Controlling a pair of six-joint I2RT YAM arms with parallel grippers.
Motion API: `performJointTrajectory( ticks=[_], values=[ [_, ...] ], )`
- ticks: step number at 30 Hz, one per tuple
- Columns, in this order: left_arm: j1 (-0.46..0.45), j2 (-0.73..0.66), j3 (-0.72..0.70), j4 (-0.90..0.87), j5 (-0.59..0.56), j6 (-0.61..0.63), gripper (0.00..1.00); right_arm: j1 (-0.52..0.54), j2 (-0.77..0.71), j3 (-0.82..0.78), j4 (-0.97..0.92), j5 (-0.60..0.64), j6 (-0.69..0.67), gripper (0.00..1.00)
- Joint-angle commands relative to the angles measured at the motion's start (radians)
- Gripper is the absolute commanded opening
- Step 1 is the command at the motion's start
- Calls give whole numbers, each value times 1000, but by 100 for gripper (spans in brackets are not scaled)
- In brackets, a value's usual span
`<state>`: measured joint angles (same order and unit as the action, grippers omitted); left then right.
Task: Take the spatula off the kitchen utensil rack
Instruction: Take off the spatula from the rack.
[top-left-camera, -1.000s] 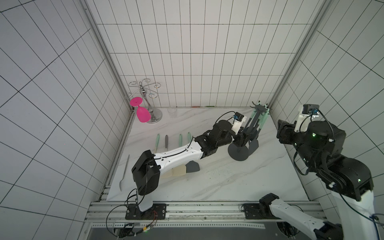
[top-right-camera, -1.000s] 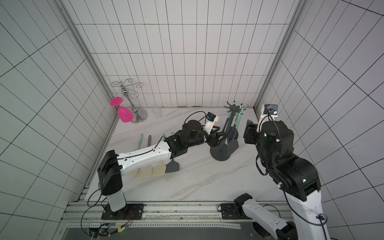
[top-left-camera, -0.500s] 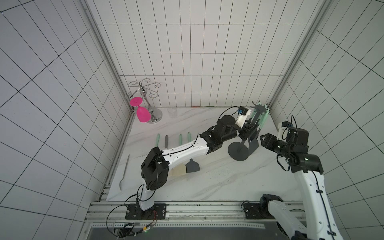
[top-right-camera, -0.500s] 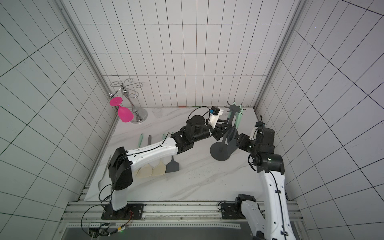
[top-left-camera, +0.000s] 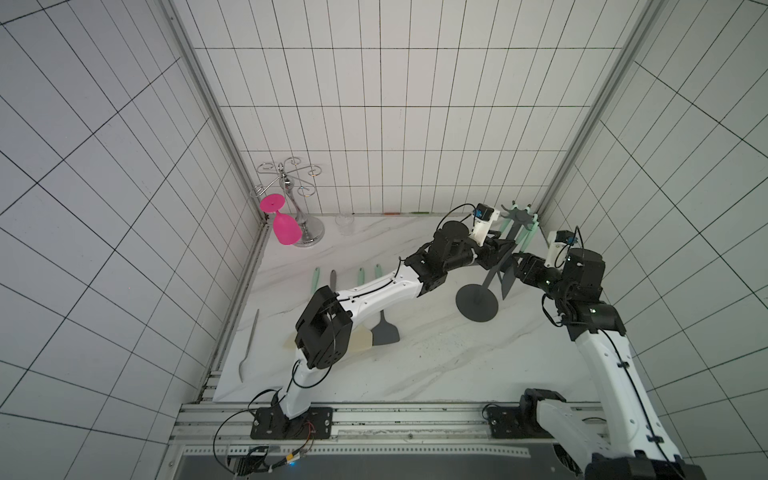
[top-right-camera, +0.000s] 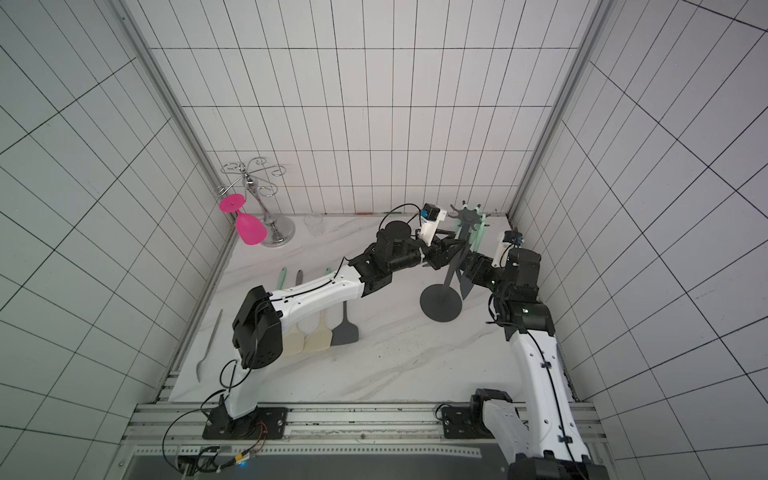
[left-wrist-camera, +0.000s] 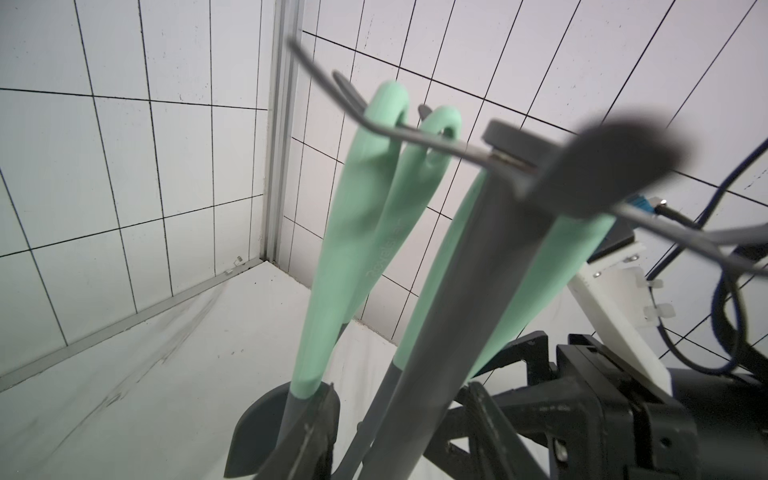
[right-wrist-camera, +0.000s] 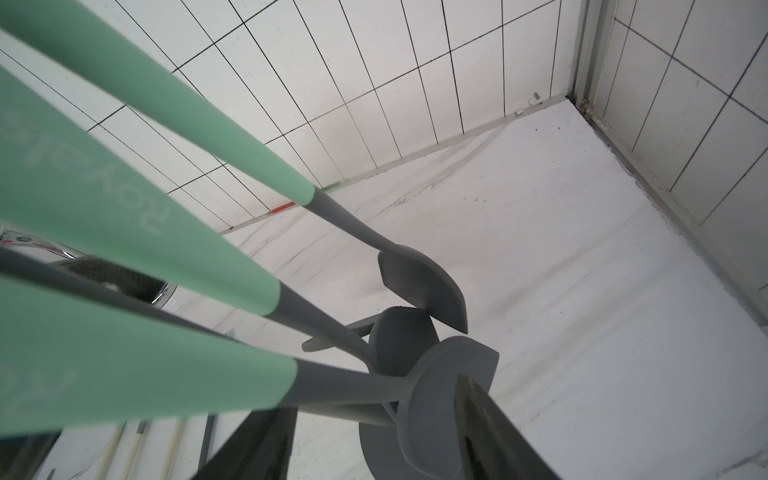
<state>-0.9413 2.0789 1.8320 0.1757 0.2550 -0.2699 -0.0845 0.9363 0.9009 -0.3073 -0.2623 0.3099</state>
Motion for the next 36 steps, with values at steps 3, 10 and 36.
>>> performJointTrajectory(
  ticks=[3, 10, 36],
  values=[
    [10, 57, 32, 90, 90, 5, 48, 15, 25, -63, 176, 26, -66, 62],
    [15, 109, 80, 127, 127, 5, 48, 20, 47, -128, 336, -8, -51, 48],
    [29, 92, 26, 147, 152, 10, 0, 42, -57, -143, 269, 87, -61, 6]
  ],
)
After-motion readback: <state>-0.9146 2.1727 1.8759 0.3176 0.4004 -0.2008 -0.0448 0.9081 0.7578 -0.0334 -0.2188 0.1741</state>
